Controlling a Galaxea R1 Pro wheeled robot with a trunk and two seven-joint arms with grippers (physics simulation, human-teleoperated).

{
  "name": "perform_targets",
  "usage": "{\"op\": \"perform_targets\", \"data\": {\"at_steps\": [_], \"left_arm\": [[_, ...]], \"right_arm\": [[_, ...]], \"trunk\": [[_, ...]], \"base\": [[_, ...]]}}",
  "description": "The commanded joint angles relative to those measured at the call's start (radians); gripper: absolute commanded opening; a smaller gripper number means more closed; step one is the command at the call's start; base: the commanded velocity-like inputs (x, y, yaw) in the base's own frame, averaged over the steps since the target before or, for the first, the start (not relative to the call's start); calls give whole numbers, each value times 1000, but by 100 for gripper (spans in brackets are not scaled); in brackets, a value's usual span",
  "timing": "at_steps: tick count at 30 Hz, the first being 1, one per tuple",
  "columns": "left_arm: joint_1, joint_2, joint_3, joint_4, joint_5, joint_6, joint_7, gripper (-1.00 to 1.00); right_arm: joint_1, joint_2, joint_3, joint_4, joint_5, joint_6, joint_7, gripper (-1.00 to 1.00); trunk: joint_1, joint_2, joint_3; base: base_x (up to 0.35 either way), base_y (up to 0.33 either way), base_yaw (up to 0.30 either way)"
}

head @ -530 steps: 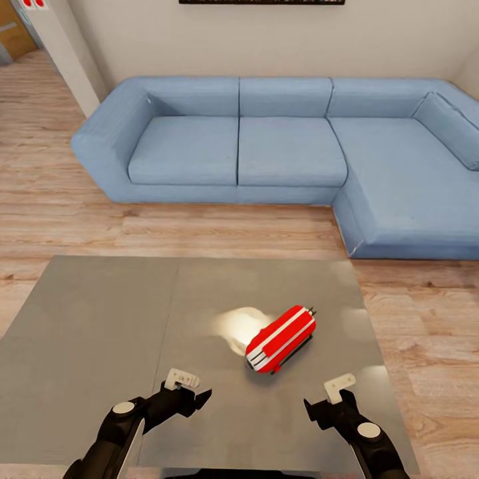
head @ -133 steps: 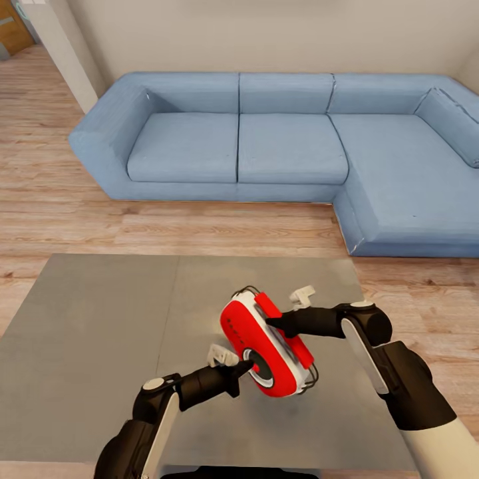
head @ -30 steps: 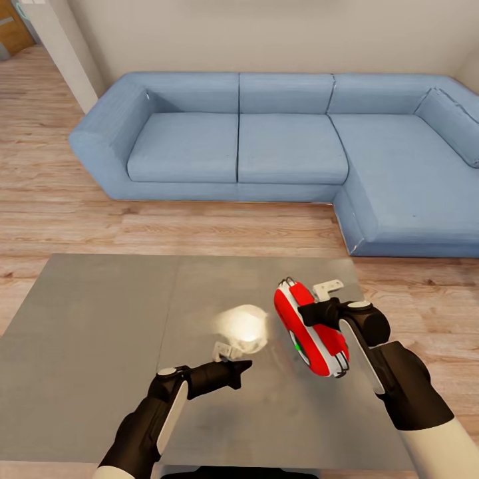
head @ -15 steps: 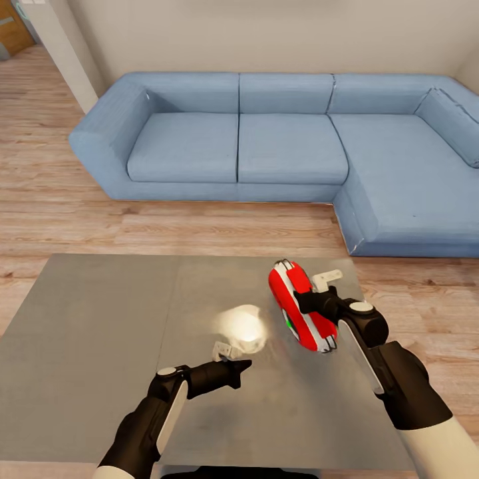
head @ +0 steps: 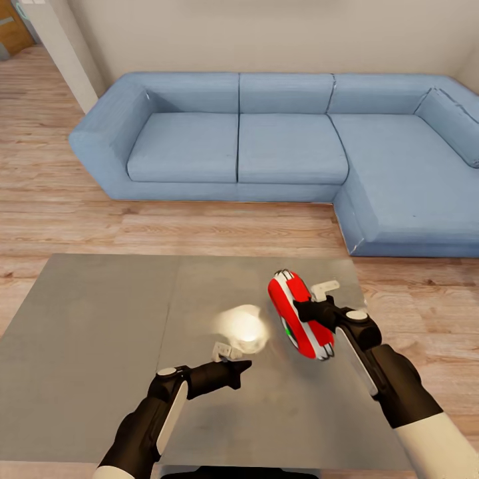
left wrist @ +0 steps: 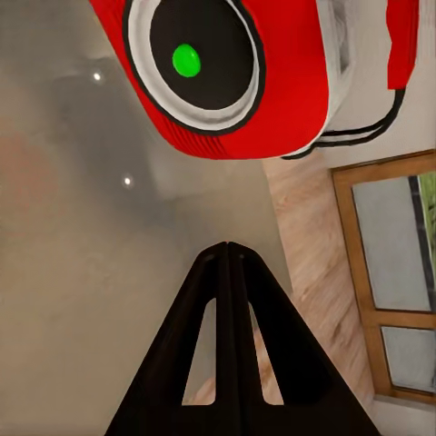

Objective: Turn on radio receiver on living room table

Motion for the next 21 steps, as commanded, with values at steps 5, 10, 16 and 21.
{"op": "perform_targets", "data": {"at_steps": [5, 10, 16, 21], "left_arm": [[0, 0, 1, 4, 1, 1, 0, -100], [0, 0, 1, 5, 1, 1, 0, -100], [0, 0, 1, 6, 1, 1, 0, -100], [0, 0, 1, 7, 1, 1, 0, -100]], "right_arm": [[-1, 3, 0, 28, 3, 0, 0, -100], [-1, 3, -1, 33, 3, 28, 0, -100], [-1, 6, -2, 82, 2, 53, 0, -100], [-1, 6, -4, 111, 0, 47, 1, -100]], "trunk": [[0, 0, 0], [0, 0, 0], [0, 0, 0], [0, 0, 0]], "base": [[0, 0, 0], [0, 0, 0], [0, 0, 0], [0, 0, 0]]}}
